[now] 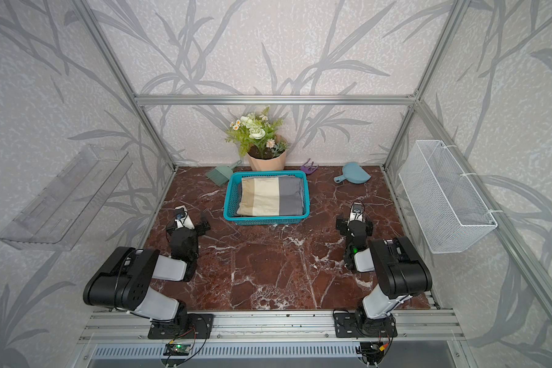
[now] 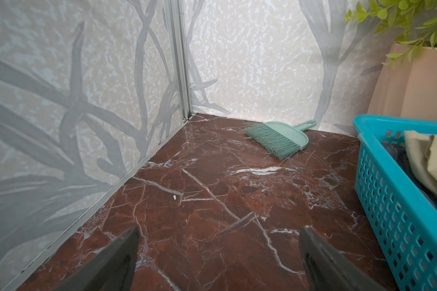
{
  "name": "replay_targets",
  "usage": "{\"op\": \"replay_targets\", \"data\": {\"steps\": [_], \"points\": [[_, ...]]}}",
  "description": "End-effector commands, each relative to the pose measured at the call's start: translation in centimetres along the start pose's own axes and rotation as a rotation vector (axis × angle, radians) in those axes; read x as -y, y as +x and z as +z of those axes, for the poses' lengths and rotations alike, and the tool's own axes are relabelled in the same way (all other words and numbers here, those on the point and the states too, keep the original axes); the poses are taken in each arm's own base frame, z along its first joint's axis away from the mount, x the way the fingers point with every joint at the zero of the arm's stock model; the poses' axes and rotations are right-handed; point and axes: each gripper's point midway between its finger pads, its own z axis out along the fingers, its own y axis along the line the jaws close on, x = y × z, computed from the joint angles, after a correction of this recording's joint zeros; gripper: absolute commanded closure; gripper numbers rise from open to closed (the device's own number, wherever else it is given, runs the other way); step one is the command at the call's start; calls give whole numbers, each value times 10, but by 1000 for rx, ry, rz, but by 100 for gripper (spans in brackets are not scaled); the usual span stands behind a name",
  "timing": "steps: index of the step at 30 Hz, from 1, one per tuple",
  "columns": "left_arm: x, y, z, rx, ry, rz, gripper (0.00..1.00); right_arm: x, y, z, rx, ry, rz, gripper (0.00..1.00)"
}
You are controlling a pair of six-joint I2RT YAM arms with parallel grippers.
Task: Put the folded pillowcase in the basket
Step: Reset both arms
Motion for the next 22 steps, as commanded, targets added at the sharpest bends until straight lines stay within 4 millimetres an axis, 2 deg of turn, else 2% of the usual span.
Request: {"op": "replay_targets", "data": {"steps": [1,22], "points": [[0,-9,1,32,2,-3,0,0,-13,1,39,8,6,1],[1,-7,2,17,6,0,0,0,-13,1,40,8,6,1]]}}
